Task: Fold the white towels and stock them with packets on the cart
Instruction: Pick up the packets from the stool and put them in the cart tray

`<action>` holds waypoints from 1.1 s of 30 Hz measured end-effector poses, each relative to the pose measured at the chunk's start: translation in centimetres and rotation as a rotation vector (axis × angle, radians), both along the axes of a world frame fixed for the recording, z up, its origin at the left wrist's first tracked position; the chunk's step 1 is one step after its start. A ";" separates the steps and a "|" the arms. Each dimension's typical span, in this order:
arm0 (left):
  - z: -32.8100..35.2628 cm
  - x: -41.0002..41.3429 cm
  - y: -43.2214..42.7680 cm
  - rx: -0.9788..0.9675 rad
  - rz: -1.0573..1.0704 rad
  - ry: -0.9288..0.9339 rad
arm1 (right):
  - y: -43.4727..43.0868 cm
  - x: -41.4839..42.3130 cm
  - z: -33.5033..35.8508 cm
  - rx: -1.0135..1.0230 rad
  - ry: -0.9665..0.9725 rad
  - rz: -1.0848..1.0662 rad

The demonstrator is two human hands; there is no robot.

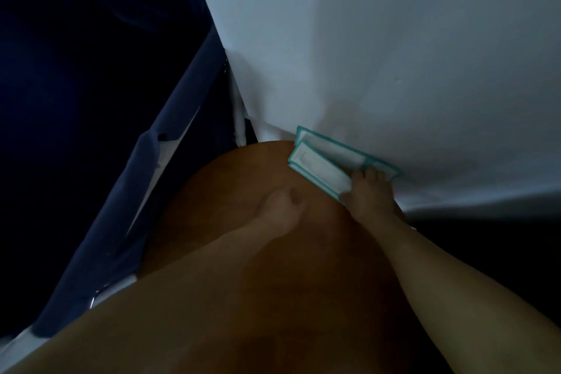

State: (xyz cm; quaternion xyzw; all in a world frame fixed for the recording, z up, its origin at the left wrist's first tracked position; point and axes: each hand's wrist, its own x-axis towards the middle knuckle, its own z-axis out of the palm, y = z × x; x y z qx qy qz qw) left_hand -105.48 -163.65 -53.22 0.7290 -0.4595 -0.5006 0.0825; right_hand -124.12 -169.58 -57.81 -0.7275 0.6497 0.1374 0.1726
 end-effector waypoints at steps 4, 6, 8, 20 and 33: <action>-1.1 -0.5 0.5 0.026 0.030 -0.020 | 1.6 -0.5 -0.1 0.001 -0.093 -0.028; -1.0 -0.8 0.6 0.045 0.057 -0.011 | 2.3 -0.5 -0.3 -0.025 -0.122 -0.042; -1.1 -1.0 0.7 0.042 0.095 0.029 | 3.2 0.0 -0.1 0.003 -0.172 -0.076; -1.0 0.7 1.2 0.132 0.624 0.530 | 5.8 3.9 1.1 0.341 -0.844 -0.420; -0.8 3.2 3.4 0.097 0.631 0.413 | 3.8 1.9 -0.7 0.144 -0.213 -0.238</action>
